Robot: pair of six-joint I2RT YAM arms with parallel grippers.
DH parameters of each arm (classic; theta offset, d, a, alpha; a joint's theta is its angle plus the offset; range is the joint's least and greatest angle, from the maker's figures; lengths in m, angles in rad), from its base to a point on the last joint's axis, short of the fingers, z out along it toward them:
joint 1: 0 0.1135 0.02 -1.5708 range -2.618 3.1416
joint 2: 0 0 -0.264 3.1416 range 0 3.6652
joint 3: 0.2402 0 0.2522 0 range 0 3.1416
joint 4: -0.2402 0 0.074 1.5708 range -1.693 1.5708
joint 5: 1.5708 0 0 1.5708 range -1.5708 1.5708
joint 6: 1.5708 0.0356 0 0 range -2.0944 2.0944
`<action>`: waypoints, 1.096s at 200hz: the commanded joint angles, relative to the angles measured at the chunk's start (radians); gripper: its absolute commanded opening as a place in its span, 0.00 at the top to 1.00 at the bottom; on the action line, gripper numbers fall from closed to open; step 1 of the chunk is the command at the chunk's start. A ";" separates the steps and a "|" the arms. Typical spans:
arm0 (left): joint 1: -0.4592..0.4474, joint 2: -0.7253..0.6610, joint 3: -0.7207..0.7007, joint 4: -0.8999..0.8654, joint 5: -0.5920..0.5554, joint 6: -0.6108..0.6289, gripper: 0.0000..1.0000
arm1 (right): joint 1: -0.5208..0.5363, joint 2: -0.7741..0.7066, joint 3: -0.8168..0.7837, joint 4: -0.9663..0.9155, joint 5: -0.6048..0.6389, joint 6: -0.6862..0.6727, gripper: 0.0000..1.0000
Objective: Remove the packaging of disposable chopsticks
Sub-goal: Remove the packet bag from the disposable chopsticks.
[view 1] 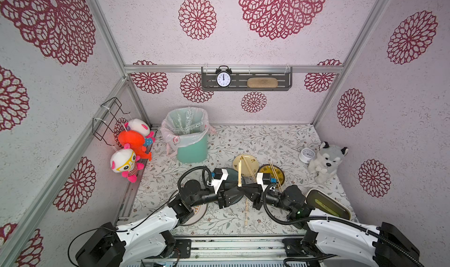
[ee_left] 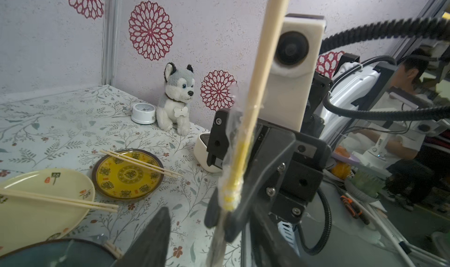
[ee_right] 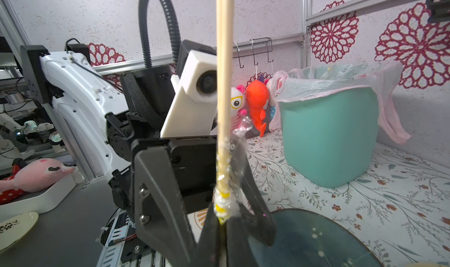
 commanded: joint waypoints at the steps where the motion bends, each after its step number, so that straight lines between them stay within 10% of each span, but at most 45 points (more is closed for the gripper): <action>1: -0.004 -0.009 0.030 -0.007 0.029 0.021 0.39 | 0.002 0.002 -0.002 0.087 -0.002 0.016 1.00; 80: 0.007 -0.073 0.081 -0.039 -0.031 0.067 0.30 | 0.007 0.023 -0.007 0.098 -0.005 0.018 1.00; 169: 0.011 0.025 0.129 -0.043 0.039 0.061 1.00 | 0.009 0.004 -0.014 0.089 0.004 0.010 1.00; 206: 0.019 0.013 0.114 -0.039 -0.009 0.061 1.00 | 0.008 0.049 0.001 0.079 -0.013 0.017 1.00; 219: 0.030 -0.002 0.102 -0.047 -0.048 0.060 1.00 | 0.008 0.036 0.006 0.038 0.004 0.011 0.75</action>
